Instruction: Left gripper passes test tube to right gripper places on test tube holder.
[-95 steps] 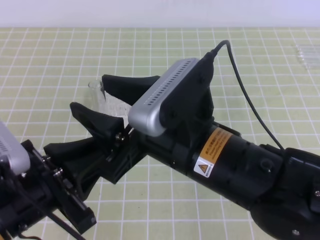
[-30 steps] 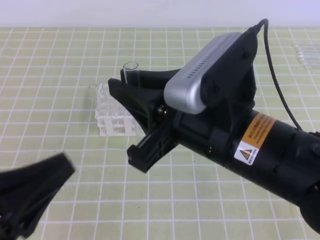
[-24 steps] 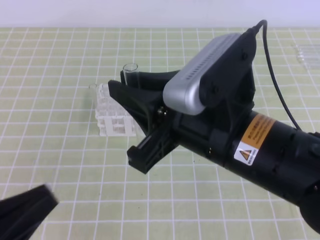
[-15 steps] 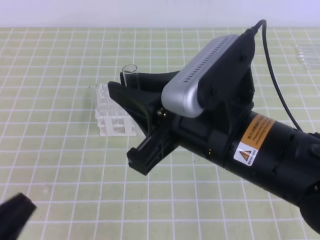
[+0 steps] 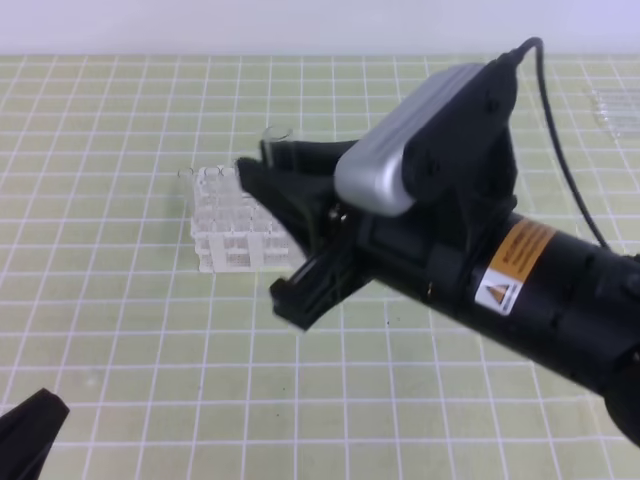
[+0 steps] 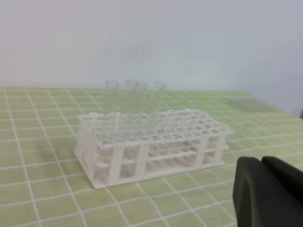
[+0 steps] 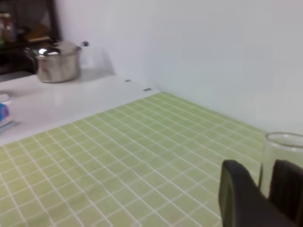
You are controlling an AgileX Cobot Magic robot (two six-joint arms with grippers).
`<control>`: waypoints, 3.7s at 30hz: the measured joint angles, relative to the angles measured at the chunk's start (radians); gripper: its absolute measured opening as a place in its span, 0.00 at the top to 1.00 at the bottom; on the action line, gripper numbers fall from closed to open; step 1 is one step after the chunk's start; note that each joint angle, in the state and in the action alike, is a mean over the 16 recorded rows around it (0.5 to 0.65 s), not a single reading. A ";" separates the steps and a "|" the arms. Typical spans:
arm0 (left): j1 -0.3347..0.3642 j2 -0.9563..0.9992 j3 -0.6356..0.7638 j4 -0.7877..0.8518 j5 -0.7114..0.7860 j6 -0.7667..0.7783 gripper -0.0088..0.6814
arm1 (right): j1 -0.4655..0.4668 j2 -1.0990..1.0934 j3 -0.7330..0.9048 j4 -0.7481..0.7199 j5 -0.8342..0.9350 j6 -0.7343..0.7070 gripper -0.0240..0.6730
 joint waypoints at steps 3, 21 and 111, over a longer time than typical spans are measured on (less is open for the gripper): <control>0.000 0.000 0.008 0.000 0.014 0.007 0.99 | -0.018 0.000 0.000 0.006 0.007 -0.004 0.95; 0.000 -0.002 0.005 -0.007 0.011 0.014 0.99 | -0.208 0.000 0.000 0.022 0.006 -0.032 0.95; 0.000 0.000 0.008 -0.001 0.016 0.008 0.99 | -0.285 0.743 -0.349 -0.101 -0.515 0.106 0.95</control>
